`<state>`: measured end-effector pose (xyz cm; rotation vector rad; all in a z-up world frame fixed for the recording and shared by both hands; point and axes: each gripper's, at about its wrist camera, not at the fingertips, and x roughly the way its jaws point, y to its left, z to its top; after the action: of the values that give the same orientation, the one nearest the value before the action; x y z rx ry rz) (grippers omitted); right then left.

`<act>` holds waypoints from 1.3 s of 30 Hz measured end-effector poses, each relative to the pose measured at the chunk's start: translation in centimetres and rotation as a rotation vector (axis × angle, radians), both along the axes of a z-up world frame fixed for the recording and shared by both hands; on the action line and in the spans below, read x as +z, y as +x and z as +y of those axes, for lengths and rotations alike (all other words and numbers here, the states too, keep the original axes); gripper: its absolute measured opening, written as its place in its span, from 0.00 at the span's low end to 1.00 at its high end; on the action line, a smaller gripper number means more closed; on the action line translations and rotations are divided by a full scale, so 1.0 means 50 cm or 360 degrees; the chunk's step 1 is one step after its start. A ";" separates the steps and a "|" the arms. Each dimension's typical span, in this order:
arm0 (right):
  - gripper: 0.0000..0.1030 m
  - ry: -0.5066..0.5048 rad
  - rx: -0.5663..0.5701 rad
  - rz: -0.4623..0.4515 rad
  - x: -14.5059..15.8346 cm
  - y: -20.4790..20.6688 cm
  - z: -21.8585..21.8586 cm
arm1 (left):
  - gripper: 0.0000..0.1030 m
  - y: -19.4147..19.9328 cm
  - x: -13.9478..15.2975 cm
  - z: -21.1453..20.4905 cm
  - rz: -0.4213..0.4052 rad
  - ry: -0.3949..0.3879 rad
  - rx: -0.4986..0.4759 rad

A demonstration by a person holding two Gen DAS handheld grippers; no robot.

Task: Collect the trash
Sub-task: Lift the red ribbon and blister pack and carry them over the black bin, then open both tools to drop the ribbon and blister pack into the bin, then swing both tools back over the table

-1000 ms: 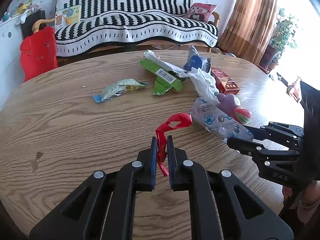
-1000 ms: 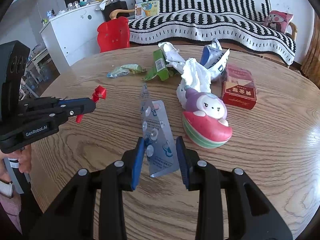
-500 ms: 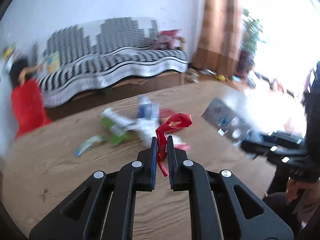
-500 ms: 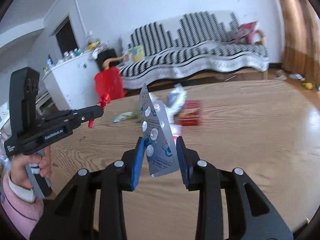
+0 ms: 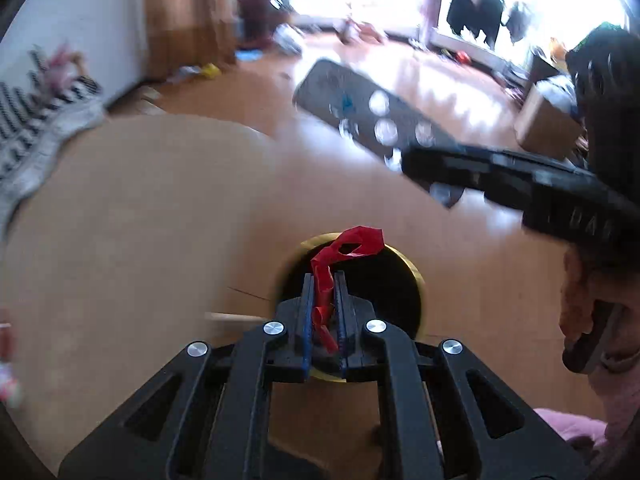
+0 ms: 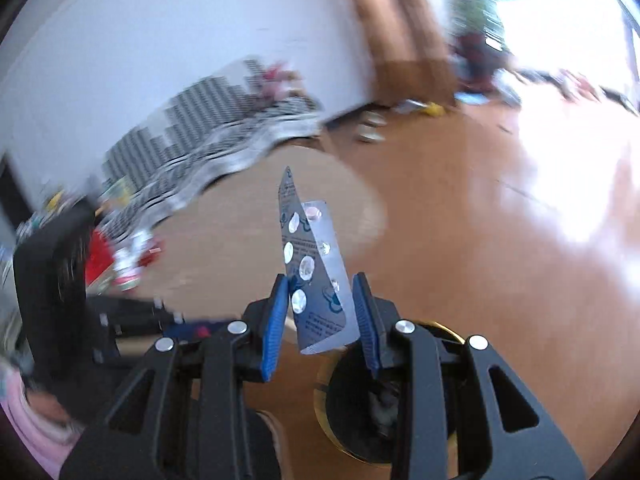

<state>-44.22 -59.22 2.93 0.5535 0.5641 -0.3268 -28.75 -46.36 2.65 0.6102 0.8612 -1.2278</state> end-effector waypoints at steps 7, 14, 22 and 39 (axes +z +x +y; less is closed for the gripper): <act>0.32 0.0292 -0.0085 0.0139 -0.175 -0.054 -0.078 | 0.08 -0.043 -0.179 -0.042 0.0244 0.0223 -0.0088; 0.32 0.0446 -0.0067 0.0191 -0.247 -0.021 -0.093 | 0.08 -0.015 -0.217 -0.037 0.0329 0.0288 -0.0008; 0.32 0.0463 -0.0042 0.0179 -0.237 0.015 -0.092 | 0.08 0.017 -0.230 -0.075 0.0397 0.0279 0.0031; 0.82 0.0461 -0.0184 0.0285 -0.225 -0.033 -0.126 | 0.94 0.013 -0.196 -0.066 0.0186 0.0173 0.0095</act>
<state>-45.86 -65.52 -8.31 0.8439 0.7607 -0.4098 -28.11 -49.68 -7.18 0.6001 1.0424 -1.1771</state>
